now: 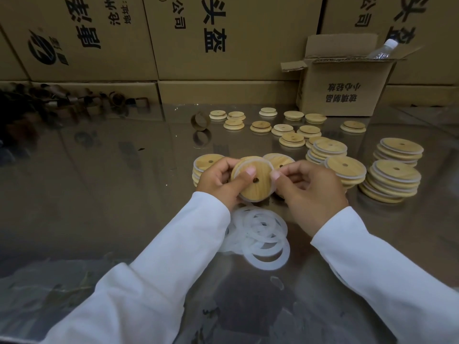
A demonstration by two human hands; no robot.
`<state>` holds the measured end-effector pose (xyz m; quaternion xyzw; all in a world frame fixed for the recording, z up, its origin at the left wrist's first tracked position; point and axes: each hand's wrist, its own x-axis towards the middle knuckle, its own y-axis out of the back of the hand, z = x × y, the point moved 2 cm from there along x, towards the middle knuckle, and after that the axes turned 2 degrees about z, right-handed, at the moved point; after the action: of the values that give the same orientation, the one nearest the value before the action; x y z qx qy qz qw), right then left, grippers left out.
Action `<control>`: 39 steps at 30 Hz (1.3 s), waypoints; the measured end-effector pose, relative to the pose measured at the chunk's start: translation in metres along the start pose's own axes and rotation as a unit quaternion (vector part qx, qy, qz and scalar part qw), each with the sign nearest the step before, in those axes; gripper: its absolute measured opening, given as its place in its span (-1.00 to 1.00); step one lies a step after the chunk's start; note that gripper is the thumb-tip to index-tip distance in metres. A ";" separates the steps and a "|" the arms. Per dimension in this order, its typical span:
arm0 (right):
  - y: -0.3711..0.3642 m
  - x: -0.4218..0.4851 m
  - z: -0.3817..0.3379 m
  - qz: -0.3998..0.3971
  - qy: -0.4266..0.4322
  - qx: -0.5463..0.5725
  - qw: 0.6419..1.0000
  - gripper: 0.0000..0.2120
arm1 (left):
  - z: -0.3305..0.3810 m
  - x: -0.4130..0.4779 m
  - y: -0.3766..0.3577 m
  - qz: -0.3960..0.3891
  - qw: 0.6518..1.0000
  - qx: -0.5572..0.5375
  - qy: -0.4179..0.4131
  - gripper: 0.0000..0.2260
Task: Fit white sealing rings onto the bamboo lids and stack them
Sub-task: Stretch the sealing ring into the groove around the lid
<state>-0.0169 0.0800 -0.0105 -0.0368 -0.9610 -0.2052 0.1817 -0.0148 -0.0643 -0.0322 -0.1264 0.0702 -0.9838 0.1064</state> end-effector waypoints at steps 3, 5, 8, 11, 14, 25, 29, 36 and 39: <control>-0.001 -0.002 -0.002 0.016 0.022 -0.034 0.999 -0.89 | 0.000 0.003 0.000 -0.007 0.999 -0.042 0.016 -0.94; 0.000 -0.001 -0.002 0.024 0.011 -0.028 0.999 -0.87 | 0.000 0.002 0.000 -0.016 0.998 -0.051 0.015 -0.95; 0.001 0.002 -0.001 0.019 -0.042 0.020 0.999 -0.89 | 0.002 0.002 0.001 -0.025 0.998 -0.055 0.010 -0.95; 0.000 0.003 -0.001 0.013 -0.059 0.041 0.997 -0.87 | 0.005 0.003 0.002 -0.022 0.998 -0.058 0.001 -0.96; -0.001 0.001 -0.002 0.003 -0.052 0.056 0.997 -0.87 | 0.005 0.003 0.004 -0.011 0.998 -0.057 -0.004 -0.96; -0.001 0.000 -0.004 -0.070 -0.077 0.120 0.987 -0.86 | 0.003 0.004 0.004 -0.007 0.996 -0.081 0.020 -0.95; -0.003 0.000 -0.003 -0.074 -0.080 0.104 0.989 -0.84 | 0.003 0.003 0.004 -0.004 0.996 -0.080 0.024 -0.93; -0.002 0.003 0.005 -0.066 -0.147 0.212 0.964 -0.83 | 0.006 0.001 0.002 0.002 0.996 -0.079 0.034 -0.96; -0.001 0.004 0.007 -0.067 -0.167 0.236 0.955 -0.84 | 0.010 0.001 0.004 0.027 0.996 -0.083 0.014 -0.96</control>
<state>-0.0230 0.0823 -0.0150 0.0377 -0.9989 0.0250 0.0078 -0.0122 -0.0694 -0.0228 -0.1188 0.1564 -0.9730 0.1210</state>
